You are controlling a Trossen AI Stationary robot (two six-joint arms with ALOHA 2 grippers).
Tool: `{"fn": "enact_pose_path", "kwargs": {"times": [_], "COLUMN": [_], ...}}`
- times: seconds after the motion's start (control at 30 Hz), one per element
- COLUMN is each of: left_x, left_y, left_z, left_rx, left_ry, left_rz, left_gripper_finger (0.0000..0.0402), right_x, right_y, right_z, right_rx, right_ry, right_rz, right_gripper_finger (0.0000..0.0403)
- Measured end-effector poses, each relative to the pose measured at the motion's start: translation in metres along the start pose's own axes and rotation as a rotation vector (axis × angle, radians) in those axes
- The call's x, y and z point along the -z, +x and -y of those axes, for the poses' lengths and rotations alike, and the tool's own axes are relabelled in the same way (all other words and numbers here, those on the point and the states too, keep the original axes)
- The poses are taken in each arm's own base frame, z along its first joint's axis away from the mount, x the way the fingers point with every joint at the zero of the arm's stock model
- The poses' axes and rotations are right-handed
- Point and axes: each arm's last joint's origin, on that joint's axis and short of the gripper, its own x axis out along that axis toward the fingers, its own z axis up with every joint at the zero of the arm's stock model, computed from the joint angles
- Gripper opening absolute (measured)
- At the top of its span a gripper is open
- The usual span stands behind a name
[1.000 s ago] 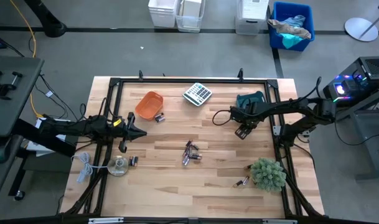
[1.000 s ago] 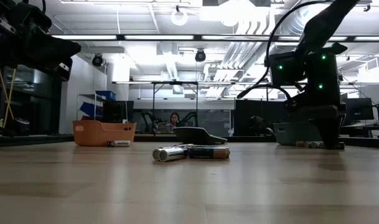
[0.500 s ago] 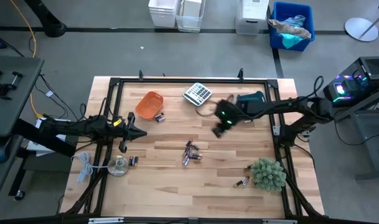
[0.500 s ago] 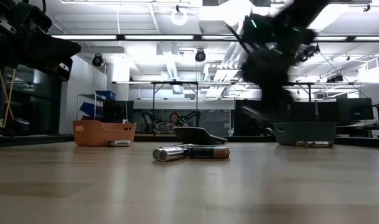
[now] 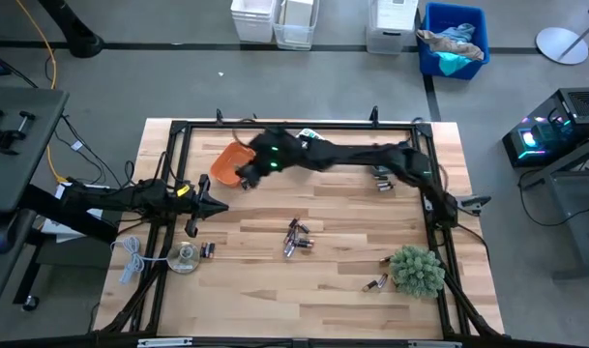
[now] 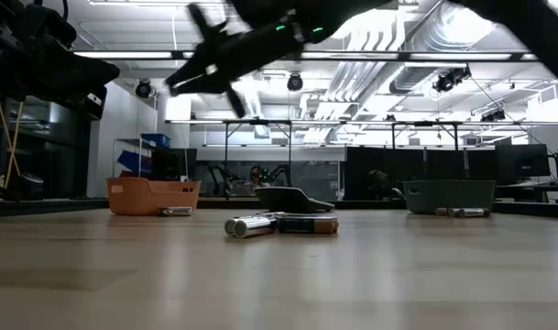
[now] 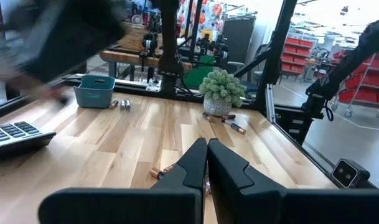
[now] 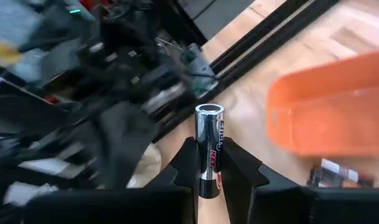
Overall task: Sort batteries
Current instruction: Put the silver battery into the orange bin, then put the golden battery into the blue bin
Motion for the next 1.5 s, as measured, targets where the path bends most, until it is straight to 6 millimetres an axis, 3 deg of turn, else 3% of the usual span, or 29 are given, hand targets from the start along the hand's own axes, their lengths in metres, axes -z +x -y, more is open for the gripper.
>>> {"fn": "enact_pose_path", "kwargs": {"times": [0.2,0.37,0.57,0.73,0.83,0.93,1.1,1.27,1.5], "left_x": [0.000,0.000,0.000,0.000,0.000,0.000,0.000,0.000,0.000], "left_y": [0.000,0.000,0.000,0.000,0.000,0.000,0.000,0.000,0.000], "left_z": [0.000,0.000,0.000,0.000,0.000,0.000,0.000,0.000,0.000], "left_rx": [0.000,-0.001,0.000,-0.001,-0.001,-0.001,-0.001,-0.001,-0.001], "left_ry": [0.000,0.000,0.000,0.000,0.000,0.000,0.000,0.000,0.000], "left_rz": [0.000,-0.002,-0.007,-0.007,-0.006,-0.007,-0.007,-0.006,-0.006], "left_gripper_finger": [0.0005,0.0005,0.0005,0.0005,0.0005,0.0005,0.0005,0.0005,0.0005], "right_x": [-0.018,-0.004,0.003,-0.012,-0.021,-0.022,0.007,0.067,0.193], "right_y": [0.043,0.064,0.066,0.058,0.040,0.007,-0.047,-0.092,-0.179], "right_z": [0.023,0.053,0.063,0.058,0.052,0.035,-0.012,-0.059,-0.104], "right_rx": [0.055,0.060,0.204,0.110,0.037,0.108,0.227,0.220,0.265], "right_ry": [0.006,0.126,0.027,0.013,-0.041,-0.180,-0.393,-0.419,-0.242], "right_rz": [-0.019,0.055,0.072,0.044,-0.100,-0.261,-0.606,-0.826,-0.956], "right_gripper_finger": [0.0033,0.0039,0.0172,0.0243,0.0246,0.0237,0.0215,0.0204,0.0203]}}
